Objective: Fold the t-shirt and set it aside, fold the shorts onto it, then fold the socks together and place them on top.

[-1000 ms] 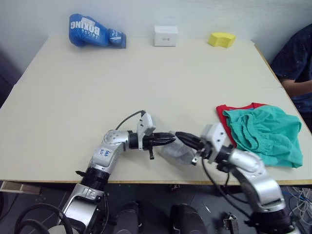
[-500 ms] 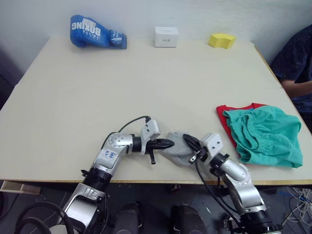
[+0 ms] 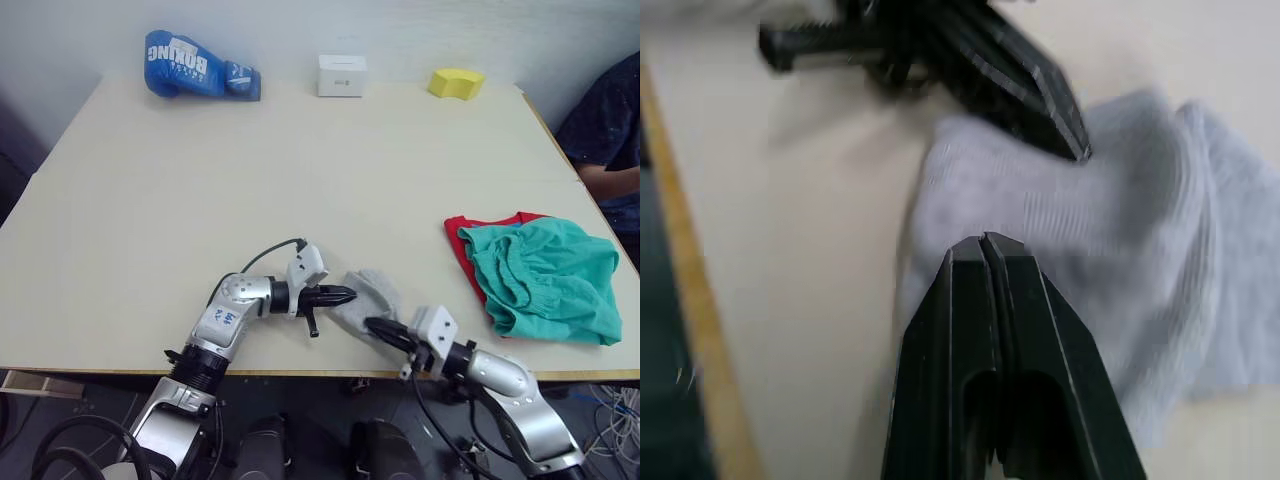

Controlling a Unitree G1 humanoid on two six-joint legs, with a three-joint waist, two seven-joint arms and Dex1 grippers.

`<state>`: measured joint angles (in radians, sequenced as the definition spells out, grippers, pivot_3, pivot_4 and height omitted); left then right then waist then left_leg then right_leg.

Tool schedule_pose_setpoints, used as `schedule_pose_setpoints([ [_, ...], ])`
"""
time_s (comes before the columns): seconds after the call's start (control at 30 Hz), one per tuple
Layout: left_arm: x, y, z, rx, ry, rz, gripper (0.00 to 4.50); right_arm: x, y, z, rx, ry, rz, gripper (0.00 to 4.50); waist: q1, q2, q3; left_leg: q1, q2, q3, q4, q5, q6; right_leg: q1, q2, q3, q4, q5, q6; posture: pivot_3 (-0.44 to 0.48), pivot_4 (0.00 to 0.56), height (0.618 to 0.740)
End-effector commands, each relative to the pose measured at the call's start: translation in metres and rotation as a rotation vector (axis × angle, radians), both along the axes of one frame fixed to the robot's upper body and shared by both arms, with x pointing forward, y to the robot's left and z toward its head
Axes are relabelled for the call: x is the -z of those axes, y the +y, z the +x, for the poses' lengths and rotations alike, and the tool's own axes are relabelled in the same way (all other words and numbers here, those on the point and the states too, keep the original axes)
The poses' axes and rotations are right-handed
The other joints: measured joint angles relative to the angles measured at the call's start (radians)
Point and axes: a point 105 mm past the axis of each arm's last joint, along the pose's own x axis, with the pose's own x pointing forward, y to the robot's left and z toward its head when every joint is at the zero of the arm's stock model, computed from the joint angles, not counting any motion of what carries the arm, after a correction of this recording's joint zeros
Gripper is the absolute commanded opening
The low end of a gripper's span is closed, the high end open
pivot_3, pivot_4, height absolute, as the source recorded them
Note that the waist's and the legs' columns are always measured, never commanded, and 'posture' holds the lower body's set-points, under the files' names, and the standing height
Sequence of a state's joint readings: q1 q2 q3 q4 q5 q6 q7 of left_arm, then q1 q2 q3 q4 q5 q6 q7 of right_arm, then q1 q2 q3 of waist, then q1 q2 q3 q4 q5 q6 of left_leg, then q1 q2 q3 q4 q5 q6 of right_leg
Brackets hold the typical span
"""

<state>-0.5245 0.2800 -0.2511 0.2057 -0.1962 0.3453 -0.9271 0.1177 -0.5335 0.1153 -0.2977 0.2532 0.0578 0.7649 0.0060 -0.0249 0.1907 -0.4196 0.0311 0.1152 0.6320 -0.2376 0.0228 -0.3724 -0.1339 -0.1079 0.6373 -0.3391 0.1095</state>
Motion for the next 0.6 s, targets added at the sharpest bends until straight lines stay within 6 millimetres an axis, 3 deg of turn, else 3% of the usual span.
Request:
schedule_pose_setpoints([
  [0.03, 0.014, 0.003, -0.003, -0.019, 0.037, 0.031, 0.01, -0.042, -0.022, 0.002, 0.088, 0.082, 0.217, 0.17, 0.002, 0.000, 0.000, 0.000, 0.000, 0.000, 0.000, 0.000, 0.000, 0.000, 0.000, 0.000, 0.000, 0.000, 0.000, 0.000, 0.150, 0.740],
  [0.1, 0.013, 0.003, -0.003, -0.022, 0.032, 0.030, 0.00, -0.050, -0.030, -0.001, 0.111, 0.195, 0.285, 0.57, 0.002, 0.001, 0.000, 0.000, 0.001, 0.000, 0.000, -0.001, 0.002, 0.000, -0.002, 0.001, 0.000, 0.001, 0.000, 0.000, 0.150, 0.740],
  [0.17, 0.012, 0.003, -0.004, -0.025, 0.029, 0.026, 0.00, -0.051, -0.038, -0.005, 0.141, 0.375, 0.378, 1.33, 0.004, 0.001, 0.000, 0.000, 0.001, -0.003, 0.001, -0.002, 0.004, 0.002, -0.003, 0.002, -0.001, 0.001, -0.001, 0.000, 0.150, 0.740],
  [0.3, 0.013, 0.002, -0.006, -0.025, 0.028, 0.023, 0.00, -0.032, -0.046, -0.024, 0.194, 0.817, 0.424, 2.59, 0.012, 0.001, 0.000, 0.000, 0.002, -0.007, -0.001, -0.003, 0.004, 0.005, -0.004, 0.000, -0.005, 0.001, -0.003, 0.000, 0.150, 0.740],
  [0.47, 0.014, 0.001, -0.008, -0.028, 0.032, 0.025, 0.00, -0.029, -0.036, -0.016, 0.249, 1.041, 0.560, 4.25, 0.014, 0.001, -0.001, 0.000, 0.002, -0.008, 0.000, -0.003, 0.005, 0.007, -0.004, -0.002, -0.008, 0.001, -0.003, 0.000, 0.150, 0.740],
  [0.5, 0.014, 0.001, -0.009, -0.027, 0.035, 0.027, 0.00, -0.029, -0.030, -0.011, 0.249, 1.069, 0.593, 4.47, 0.014, 0.001, 0.000, 0.000, 0.002, -0.008, 0.000, -0.003, 0.005, 0.007, -0.004, -0.002, -0.008, 0.001, -0.003, 0.000, 0.150, 0.740],
  [0.6, 0.015, 0.002, -0.010, -0.026, 0.040, 0.031, 0.00, -0.029, -0.014, 0.005, 0.259, 1.123, 0.656, 4.47, 0.016, 0.001, -0.001, -0.001, 0.002, -0.007, 0.000, -0.002, 0.005, 0.007, -0.003, -0.002, -0.009, 0.002, -0.002, 0.000, 0.150, 0.740],
])
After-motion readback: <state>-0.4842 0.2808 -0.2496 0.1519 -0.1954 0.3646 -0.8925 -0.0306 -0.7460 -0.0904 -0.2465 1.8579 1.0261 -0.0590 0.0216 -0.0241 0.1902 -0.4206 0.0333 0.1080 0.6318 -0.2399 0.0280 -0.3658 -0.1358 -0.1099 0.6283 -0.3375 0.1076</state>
